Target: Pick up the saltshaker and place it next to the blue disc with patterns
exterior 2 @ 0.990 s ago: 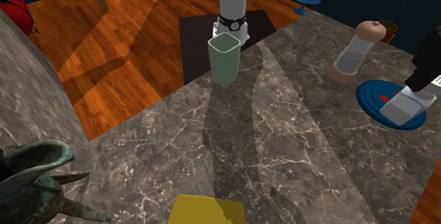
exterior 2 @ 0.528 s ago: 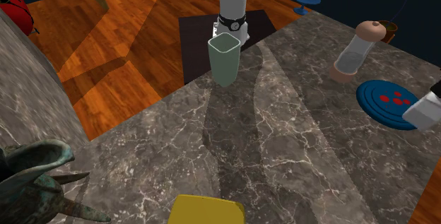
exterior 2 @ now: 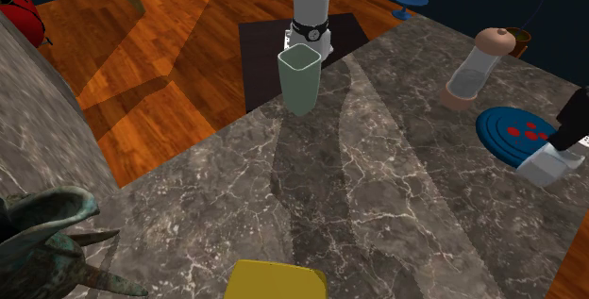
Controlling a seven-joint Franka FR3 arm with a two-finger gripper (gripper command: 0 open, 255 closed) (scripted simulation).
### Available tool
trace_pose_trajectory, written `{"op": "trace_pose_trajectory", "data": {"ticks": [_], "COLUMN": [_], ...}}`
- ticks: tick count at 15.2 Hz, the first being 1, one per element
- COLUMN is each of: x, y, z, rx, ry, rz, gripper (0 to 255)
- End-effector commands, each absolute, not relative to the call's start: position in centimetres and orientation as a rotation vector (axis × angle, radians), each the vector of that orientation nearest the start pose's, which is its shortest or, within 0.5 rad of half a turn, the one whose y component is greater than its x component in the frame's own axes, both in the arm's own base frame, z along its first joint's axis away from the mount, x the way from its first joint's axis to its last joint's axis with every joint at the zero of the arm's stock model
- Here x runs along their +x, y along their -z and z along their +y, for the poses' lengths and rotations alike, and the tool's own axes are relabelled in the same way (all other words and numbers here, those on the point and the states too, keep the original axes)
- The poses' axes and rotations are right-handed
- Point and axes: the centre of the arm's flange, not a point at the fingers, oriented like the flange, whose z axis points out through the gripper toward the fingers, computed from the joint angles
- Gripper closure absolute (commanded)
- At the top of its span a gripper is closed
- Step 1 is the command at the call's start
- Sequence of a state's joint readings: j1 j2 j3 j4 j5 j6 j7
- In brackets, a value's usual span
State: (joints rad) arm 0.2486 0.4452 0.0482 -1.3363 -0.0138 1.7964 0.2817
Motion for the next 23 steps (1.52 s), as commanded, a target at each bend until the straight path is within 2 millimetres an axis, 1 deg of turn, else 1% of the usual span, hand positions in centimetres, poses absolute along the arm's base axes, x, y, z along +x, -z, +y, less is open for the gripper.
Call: {"op": "trace_pose_trajectory", "data": {"ticks": [1,17,23], "x": [66.5,66.5,66.5], "y": [-46.7,-38.1,-38.1], "z": [19.5,19.5,19.5], "rx": [-3.130,-3.130,-3.130], "ry": [0.021,0.021,0.021], "rz": [-0.021,-0.021,-0.021], "gripper": [255,255,255]}}
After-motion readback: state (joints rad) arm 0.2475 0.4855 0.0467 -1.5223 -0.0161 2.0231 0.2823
